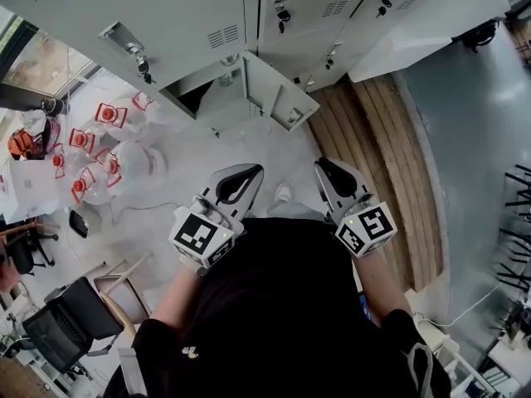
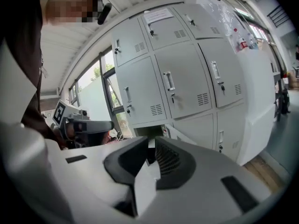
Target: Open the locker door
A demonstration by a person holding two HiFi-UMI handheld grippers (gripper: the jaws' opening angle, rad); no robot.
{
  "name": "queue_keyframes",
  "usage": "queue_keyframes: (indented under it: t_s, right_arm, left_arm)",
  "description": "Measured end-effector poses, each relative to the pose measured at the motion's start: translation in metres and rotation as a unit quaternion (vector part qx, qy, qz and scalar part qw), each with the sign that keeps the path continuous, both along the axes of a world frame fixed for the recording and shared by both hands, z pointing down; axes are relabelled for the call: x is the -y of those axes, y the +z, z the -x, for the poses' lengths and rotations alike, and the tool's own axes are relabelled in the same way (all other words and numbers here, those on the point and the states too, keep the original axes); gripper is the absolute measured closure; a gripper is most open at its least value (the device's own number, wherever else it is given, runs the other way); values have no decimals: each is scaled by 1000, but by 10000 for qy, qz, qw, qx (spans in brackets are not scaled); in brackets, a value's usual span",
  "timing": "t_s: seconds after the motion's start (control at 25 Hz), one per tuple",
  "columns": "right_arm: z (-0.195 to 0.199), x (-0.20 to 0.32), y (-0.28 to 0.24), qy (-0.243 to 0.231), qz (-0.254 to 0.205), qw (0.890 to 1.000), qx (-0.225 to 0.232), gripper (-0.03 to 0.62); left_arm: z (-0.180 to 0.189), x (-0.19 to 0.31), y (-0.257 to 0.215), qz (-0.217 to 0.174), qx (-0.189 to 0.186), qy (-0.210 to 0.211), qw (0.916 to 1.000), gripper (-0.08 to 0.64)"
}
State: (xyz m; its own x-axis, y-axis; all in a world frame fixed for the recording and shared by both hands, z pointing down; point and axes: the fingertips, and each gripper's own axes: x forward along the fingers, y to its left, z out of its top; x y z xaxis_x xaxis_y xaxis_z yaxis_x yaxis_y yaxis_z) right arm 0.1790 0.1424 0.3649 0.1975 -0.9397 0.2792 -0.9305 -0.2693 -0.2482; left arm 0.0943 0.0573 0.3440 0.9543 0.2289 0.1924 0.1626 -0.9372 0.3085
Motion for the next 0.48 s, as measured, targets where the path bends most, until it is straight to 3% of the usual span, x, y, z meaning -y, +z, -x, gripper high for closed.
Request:
queue_keyframes:
  t_s: [0.24, 0.48]
  right_arm:
    - [23, 15, -40, -149, -347, 9986, -364, 532]
    - [33, 22, -47, -201, -420, 9973, -561, 532]
  left_arm:
    - [0, 1, -32, -234, -521, 126, 9983, 537]
    - [10, 5, -27, -246, -350, 91, 9990, 537]
